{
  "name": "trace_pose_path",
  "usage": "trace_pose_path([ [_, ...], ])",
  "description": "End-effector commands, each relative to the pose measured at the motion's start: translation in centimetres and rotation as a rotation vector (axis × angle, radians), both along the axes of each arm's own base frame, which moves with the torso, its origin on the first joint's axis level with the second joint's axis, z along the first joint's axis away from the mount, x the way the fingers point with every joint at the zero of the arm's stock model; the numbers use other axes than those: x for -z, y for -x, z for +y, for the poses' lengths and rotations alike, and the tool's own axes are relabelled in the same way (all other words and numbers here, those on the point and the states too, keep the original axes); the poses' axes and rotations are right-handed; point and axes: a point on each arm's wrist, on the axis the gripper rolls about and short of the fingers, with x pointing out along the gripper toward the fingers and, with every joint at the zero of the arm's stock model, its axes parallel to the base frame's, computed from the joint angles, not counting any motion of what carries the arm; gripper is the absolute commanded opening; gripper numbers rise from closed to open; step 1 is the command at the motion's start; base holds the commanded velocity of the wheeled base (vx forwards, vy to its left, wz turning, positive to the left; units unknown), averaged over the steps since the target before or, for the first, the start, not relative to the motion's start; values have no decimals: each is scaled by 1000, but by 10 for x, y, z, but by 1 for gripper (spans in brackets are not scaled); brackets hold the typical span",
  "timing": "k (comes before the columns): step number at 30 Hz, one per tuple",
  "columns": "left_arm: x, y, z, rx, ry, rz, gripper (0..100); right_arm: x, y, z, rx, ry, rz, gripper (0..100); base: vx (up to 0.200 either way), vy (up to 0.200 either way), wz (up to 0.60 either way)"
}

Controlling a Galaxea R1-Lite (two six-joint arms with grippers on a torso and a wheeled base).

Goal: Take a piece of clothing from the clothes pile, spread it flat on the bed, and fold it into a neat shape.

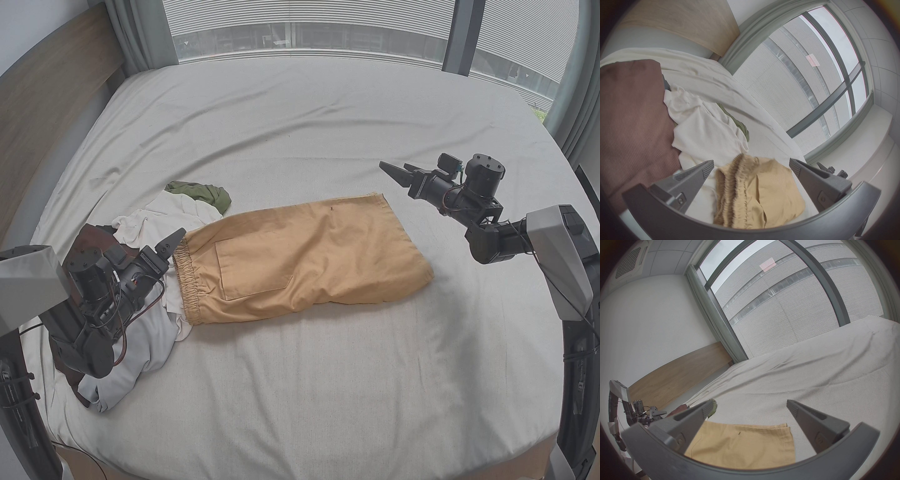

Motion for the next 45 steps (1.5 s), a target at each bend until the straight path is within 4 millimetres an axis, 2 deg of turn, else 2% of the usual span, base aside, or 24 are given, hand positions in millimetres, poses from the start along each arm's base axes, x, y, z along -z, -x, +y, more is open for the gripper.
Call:
trace_pose_path([
  [1, -7, 3, 3, -9, 3, -15, 100, -18, 19, -2, 1, -1, 1, 100, 0, 0, 0],
  [4, -15, 11, -1, 12, 6, -25, 100, -21, 40, -2, -8, 6, 40, 100, 0, 0, 0],
  [6, -21, 21, -7, 47, 17, -20, 100, -23, 63, -3, -17, 9, 60, 100, 0, 0, 0],
  [11, -32, 40, -17, 137, 15, -19, 100, -18, 101, -5, -41, -4, 60, 100, 0, 0, 0],
  [16, -43, 55, -19, 195, 11, -41, 100, -11, 125, -5, -61, -36, 69, 100, 0, 0, 0],
  [20, -49, 64, -21, 230, 4, -52, 100, -1, 134, -7, -65, -56, 64, 100, 0, 0, 0],
  [23, -54, 72, -27, 261, -11, -73, 100, 18, 148, -9, -81, -82, 79, 100, 0, 0, 0],
  [27, -49, 75, -31, 271, -78, -80, 100, 41, 145, -8, -89, -78, 125, 100, 0, 0, 0],
  [31, -46, 75, -31, 270, -116, -86, 100, 43, 145, -8, -90, -76, 143, 100, 0, 0, 0],
  [32, -38, 73, -29, 262, -157, -78, 100, 49, 145, -7, -88, -71, 172, 100, 0, 0, 0],
  [35, -36, 74, -29, 263, -175, -75, 100, 58, 144, -8, -81, -64, 218, 100, 0, 0, 0],
  [40, -37, 76, -30, 265, -178, -88, 100, 75, 144, -11, -64, -46, 327, 100, 0, 0, 0],
  [45, -38, 76, -30, 266, -178, -91, 100, 83, 145, -14, -50, -37, 386, 100, 0, 0, 0],
])
